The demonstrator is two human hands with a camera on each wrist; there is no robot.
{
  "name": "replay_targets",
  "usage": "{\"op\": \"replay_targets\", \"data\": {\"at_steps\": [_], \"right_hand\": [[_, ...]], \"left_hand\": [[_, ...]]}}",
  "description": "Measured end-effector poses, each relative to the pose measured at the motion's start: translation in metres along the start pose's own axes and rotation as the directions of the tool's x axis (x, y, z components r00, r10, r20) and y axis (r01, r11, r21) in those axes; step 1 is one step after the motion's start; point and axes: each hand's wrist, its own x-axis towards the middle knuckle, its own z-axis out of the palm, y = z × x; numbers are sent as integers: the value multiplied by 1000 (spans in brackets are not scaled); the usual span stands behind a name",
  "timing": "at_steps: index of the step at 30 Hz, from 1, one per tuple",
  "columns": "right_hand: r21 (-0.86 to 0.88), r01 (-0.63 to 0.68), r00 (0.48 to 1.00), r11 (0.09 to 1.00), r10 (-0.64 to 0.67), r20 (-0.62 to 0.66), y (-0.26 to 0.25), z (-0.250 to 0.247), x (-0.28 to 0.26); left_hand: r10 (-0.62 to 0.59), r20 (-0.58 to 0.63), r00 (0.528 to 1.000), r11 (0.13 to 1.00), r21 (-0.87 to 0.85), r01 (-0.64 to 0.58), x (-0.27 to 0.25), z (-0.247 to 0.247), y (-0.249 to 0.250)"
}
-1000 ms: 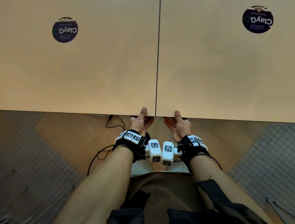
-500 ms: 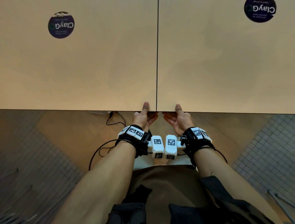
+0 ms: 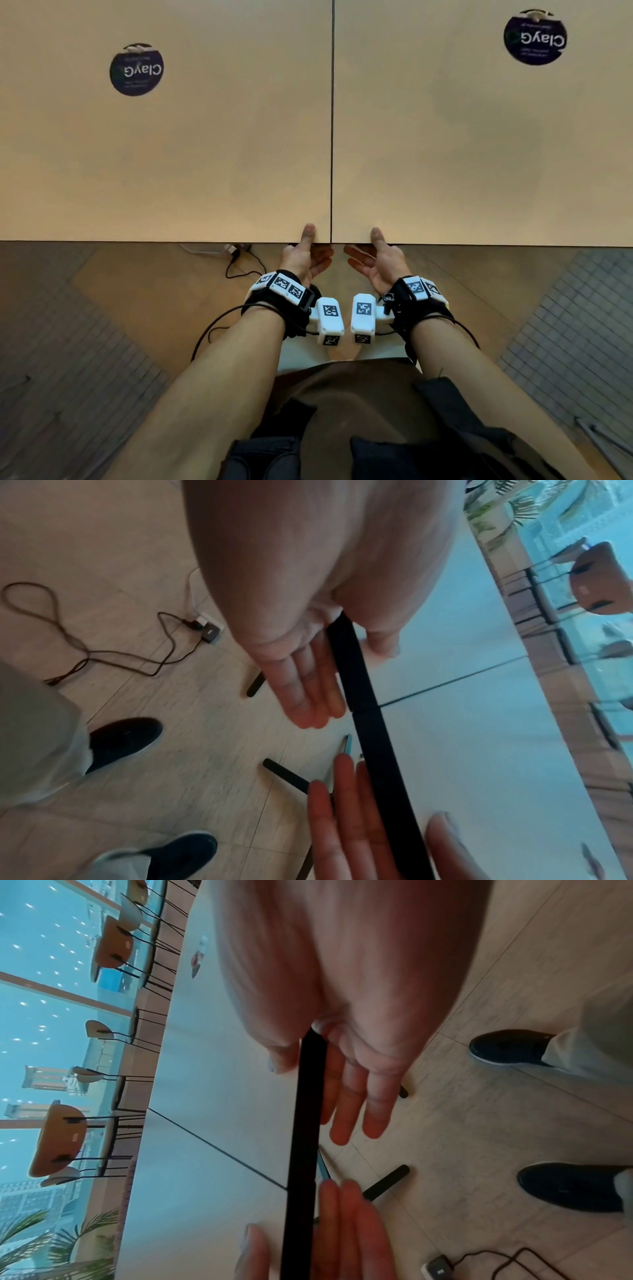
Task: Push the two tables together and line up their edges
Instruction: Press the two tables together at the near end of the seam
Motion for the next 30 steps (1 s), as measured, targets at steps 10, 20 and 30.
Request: {"op": "replay_targets", "data": {"at_steps": [10,20,30], "right_hand": [[-914,279,883,295,-454,123,-19,-4,-40],[-831,361,682,-423,-489,544,0,11,-11],[-745,355,616,-564,-458,641,0,5,11]], "left_hand": [[606,339,719,-95,929,-357,-28,-40,35],[350,526,775,-405,831,-381,12,-44,16],[387,501,774,-424,842,-334,21,-38,0]]}}
